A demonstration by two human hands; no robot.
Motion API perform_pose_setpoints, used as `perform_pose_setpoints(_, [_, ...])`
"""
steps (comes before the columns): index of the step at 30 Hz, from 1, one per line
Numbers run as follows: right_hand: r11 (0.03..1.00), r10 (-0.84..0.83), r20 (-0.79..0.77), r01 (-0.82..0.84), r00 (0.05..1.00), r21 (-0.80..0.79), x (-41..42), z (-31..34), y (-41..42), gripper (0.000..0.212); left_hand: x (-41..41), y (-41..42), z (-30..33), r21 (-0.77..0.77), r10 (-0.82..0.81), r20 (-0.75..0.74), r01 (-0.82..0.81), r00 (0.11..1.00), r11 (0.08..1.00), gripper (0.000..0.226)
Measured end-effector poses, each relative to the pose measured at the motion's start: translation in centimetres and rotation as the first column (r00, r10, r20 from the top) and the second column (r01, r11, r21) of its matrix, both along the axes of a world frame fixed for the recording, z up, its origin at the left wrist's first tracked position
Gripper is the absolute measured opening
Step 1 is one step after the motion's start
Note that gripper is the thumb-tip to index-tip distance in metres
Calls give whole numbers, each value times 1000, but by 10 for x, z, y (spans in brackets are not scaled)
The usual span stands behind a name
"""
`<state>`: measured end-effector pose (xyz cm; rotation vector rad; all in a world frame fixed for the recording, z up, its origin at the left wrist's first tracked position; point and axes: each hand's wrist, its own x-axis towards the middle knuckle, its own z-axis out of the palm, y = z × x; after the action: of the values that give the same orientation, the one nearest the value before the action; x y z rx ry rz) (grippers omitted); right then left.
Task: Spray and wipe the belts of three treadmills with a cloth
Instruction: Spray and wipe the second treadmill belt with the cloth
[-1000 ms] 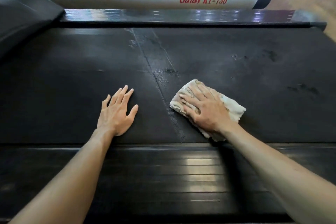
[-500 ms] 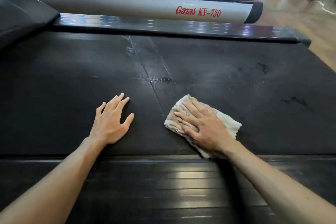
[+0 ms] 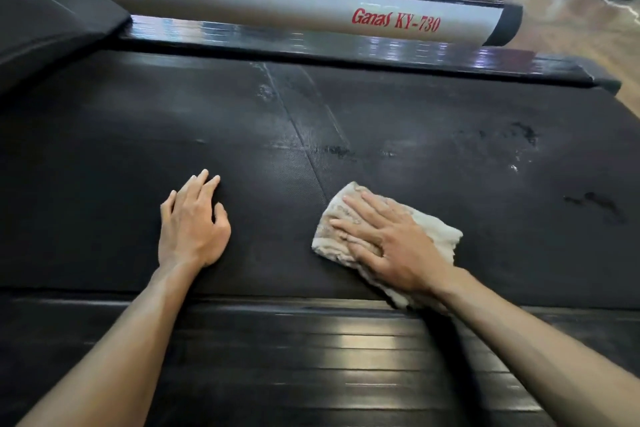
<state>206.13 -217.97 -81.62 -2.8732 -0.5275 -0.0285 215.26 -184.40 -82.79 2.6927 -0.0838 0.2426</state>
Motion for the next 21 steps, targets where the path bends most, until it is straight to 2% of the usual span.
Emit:
perform_pose_setpoints(3, [981, -192, -69, 189, 979, -46, 33, 4, 5, 62, -1, 1, -1, 24, 1, -3, -1, 1000, 1000, 53])
perform_pose_setpoints(5, [976, -215, -92, 209, 972, -67, 55, 8, 33, 66, 0, 0, -1, 26, -8, -8, 8, 1000, 1000, 53])
perform_pose_setpoints(9, [997, 36, -56, -40, 998, -67, 50, 7, 95, 56, 1, 0, 2, 7, -9, -25, 9, 1000, 1000, 54])
perform_pose_setpoints(12, [982, 186, 18, -186, 982, -15, 24, 0, 82, 52, 4, 5, 4, -25, -30, -37, 29, 999, 999, 54])
perform_pose_setpoints(14, [983, 181, -14, -181, 983, -16, 26, 1, 56, 53, 6, 16, 7, -11, -105, -55, 104, 993, 995, 54])
perform_pose_setpoints(18, [998, -32, -88, 27, 996, -48, 57, 11, 83, 68, 6, 38, 5, 57, -278, -68, 281, 958, 958, 55])
perform_pose_setpoints(21, [989, 140, -31, -141, 990, -38, 53, 8, 134, 64, 7, 37, 1, 54, -287, -38, 288, 957, 956, 55])
